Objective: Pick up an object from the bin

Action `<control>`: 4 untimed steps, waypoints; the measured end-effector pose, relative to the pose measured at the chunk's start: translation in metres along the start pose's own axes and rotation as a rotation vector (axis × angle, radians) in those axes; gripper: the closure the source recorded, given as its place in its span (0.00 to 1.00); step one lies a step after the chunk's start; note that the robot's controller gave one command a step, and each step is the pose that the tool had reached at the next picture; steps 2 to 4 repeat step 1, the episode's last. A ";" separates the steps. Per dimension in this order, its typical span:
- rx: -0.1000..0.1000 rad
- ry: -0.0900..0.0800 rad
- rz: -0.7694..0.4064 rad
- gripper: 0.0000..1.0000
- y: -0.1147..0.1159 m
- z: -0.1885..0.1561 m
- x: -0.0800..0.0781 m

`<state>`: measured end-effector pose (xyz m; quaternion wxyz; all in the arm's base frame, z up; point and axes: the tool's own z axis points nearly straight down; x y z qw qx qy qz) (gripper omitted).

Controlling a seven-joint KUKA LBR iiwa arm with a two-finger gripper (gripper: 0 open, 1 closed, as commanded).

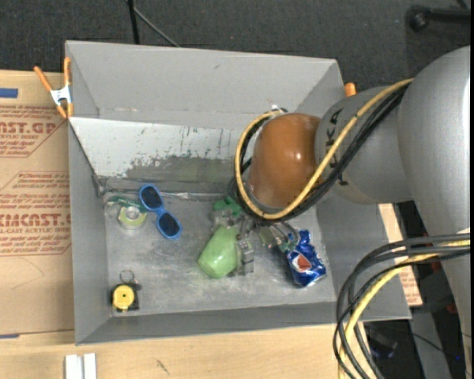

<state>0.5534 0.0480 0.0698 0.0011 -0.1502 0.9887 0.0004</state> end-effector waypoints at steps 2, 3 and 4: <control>0.002 -0.007 0.000 1.00 0.000 -0.084 -0.003; 0.002 -0.007 0.000 1.00 0.000 -0.084 -0.003; 0.002 -0.007 0.000 1.00 0.000 -0.084 -0.003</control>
Offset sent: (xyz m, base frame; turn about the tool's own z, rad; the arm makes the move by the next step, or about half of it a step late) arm 0.0002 -0.0001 0.0799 0.0000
